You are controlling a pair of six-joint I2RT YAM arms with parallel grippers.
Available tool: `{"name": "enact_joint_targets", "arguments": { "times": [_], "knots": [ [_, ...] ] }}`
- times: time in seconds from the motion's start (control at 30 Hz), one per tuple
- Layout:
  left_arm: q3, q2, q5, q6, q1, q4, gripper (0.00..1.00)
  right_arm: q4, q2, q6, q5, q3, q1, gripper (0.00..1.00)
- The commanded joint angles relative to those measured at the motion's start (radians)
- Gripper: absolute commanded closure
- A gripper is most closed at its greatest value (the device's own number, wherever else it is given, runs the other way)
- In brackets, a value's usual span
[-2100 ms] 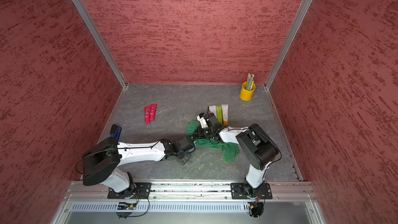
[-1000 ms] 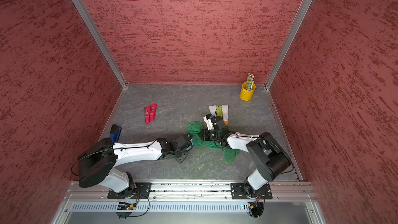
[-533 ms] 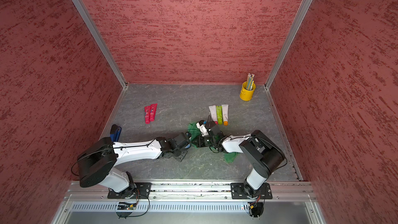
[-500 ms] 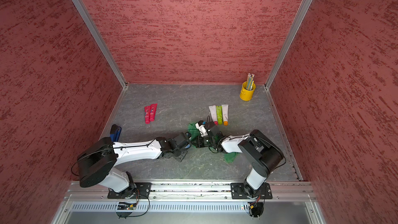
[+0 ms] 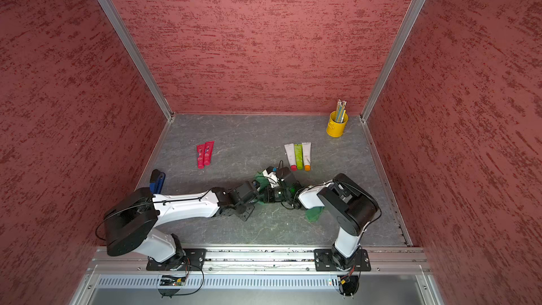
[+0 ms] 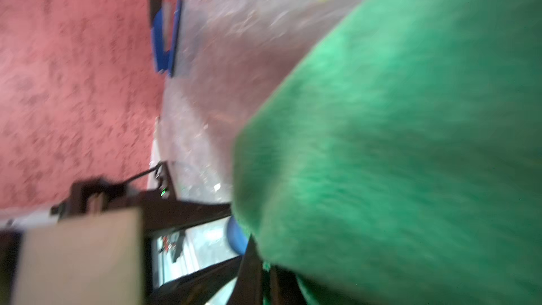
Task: Wipe the surface of the toothpaste tube
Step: Wipe the dirt from the toothpaste tube.
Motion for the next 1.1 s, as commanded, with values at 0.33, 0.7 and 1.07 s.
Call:
{"name": "enact_joint_targets", "arguments": {
  "times": [0.33,0.7,1.07],
  "knots": [
    [0.000,-0.012,0.004,0.012,-0.002,0.027,0.90,-0.264,0.006,-0.141,0.276,0.134,-0.058,1.00],
    [0.000,-0.019,-0.016,0.007,-0.009,0.023,0.92,-0.021,0.030,0.035,-0.002,-0.001,0.128,1.00],
    [0.005,-0.011,-0.024,0.004,-0.010,0.017,0.92,-0.059,0.024,-0.023,0.071,-0.005,0.063,1.00]
  ]
}}
